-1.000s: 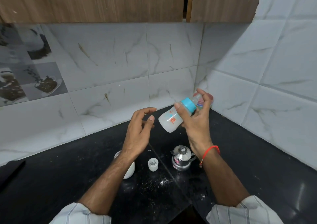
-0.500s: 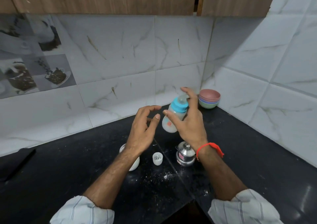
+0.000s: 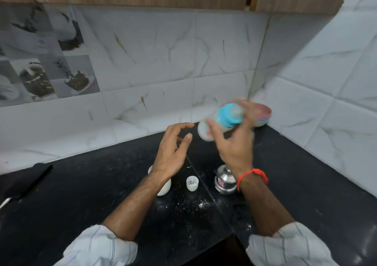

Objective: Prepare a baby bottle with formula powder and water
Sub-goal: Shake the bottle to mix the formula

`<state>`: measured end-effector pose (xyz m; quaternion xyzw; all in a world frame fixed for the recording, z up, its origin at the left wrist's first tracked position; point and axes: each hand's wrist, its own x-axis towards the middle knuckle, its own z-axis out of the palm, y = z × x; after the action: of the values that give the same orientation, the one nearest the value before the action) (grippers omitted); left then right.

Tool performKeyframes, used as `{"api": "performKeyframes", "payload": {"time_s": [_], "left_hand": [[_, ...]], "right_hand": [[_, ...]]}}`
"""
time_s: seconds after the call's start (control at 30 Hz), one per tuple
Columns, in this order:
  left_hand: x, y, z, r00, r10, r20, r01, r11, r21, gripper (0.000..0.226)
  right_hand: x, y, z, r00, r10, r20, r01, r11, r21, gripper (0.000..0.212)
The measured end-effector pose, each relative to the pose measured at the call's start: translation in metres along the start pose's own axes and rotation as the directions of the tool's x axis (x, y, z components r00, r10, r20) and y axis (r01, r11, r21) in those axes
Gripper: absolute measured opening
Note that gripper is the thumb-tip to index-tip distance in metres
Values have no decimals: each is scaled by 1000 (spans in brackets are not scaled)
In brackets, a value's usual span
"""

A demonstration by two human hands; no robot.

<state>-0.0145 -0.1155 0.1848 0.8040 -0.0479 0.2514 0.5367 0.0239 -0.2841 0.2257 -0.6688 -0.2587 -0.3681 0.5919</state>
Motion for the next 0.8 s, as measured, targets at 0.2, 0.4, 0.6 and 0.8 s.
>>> {"api": "performKeyframes", "payload": {"time_s": [0.2, 0.4, 0.6, 0.8], "left_hand": [[-1, -1, 0, 1000, -4, -5, 4, 1000, -2, 27], [-8, -1, 8, 999, -10, 37, 10, 1000, 6, 30], [-20, -5, 14, 983, 8, 186, -11, 1000, 17, 59], [-41, -15, 10, 984, -84, 155, 88, 996, -18, 57]], "right_hand": [[-2, 9, -6, 997, 72, -23, -71, 997, 28, 76], [-20, 21, -6, 937, 279, 212, -289, 957, 17, 79], [-38, 16, 7, 911, 344, 226, -376, 919, 117, 80], [-64, 11, 13, 862, 349, 367, -433, 884, 177, 73]]}}
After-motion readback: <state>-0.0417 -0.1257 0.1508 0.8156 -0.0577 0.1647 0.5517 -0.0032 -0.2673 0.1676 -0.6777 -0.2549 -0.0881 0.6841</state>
